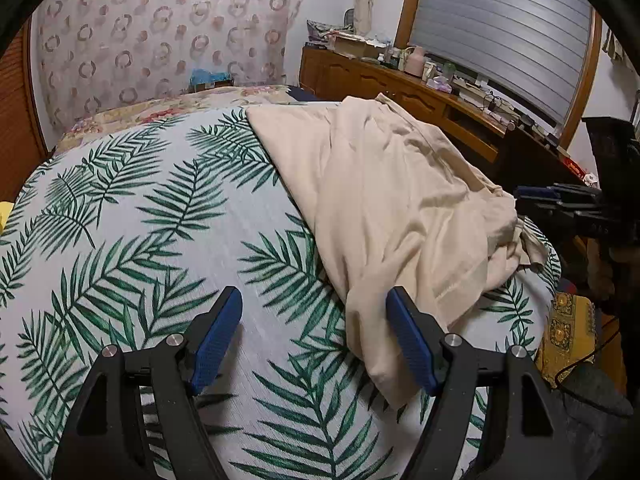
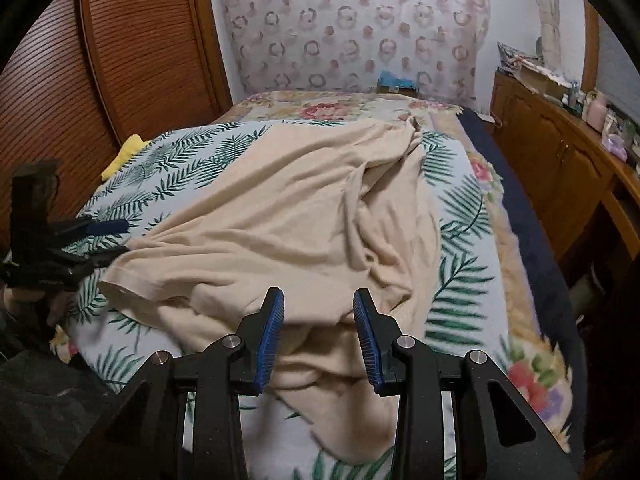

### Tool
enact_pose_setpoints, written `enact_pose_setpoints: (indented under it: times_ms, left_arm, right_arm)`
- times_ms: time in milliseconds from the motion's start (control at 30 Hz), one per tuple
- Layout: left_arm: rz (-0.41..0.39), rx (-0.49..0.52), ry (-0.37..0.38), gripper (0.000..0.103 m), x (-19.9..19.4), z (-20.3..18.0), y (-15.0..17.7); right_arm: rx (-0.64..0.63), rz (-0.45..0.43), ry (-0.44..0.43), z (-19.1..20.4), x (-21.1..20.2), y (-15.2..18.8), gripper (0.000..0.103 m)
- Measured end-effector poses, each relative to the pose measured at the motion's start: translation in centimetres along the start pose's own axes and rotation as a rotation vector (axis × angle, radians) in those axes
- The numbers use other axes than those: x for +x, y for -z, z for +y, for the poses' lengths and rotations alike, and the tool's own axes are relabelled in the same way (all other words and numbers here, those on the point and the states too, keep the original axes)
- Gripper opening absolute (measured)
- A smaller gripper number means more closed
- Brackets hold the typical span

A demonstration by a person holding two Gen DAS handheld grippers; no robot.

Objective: Fold small clothes

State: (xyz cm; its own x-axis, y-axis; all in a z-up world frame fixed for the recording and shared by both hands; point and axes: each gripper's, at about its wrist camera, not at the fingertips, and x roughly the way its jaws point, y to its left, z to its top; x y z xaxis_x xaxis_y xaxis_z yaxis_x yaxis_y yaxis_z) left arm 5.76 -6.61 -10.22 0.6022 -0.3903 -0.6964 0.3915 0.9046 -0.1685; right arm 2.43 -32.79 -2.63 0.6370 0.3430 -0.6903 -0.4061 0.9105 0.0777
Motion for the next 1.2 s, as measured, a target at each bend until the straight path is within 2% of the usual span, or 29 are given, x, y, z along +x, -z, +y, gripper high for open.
enact_pose_setpoints:
  times_ms: [333,567,600,633,667,767,967,1100,1200]
  left_arm:
    - [0.007,-0.008,0.011,0.076,-0.2,-0.4,0.4]
    - [0.012,0.001,0.010,0.076,-0.1,-0.6,0.4]
    - [0.012,0.000,0.011,0.076,-0.1,-0.6,0.4]
    - [0.011,-0.001,0.011,0.076,-0.1,-0.6,0.4]
    - [0.009,-0.001,0.009,0.075,-0.1,-0.6,0.4]
    - [0.005,-0.003,0.015,0.076,-0.2,-0.8,0.3]
    - [0.006,0.022,0.058,0.075,-0.3,-2.1,0.3]
    - [0.028,0.032,0.082,0.075,0.1,-2.8,0.4]
    - [0.051,0.033,0.111,0.062,0.3,-3.2,0.5]
  right_arm:
    - [0.046,0.066,-0.027,0.2,2.2,1.2,0.038]
    - [0.039,0.044,-0.027,0.5,2.8,0.5,0.036]
    - [0.032,0.034,-0.031,0.8,2.8,0.5,0.031]
    - [0.019,0.017,-0.049,1.3,2.7,0.6,0.015]
    - [0.007,0.009,-0.060,1.4,2.5,0.6,0.007]
    - [-0.028,-0.017,-0.080,1.8,0.9,0.5,0.003]
    - [-0.049,-0.029,0.016,-0.1,-3.5,0.6,0.003]
    - [-0.048,0.019,0.081,-0.9,-3.9,1.6,0.003]
    - [-0.036,0.062,0.086,-1.2,-2.7,2.3,0.003]
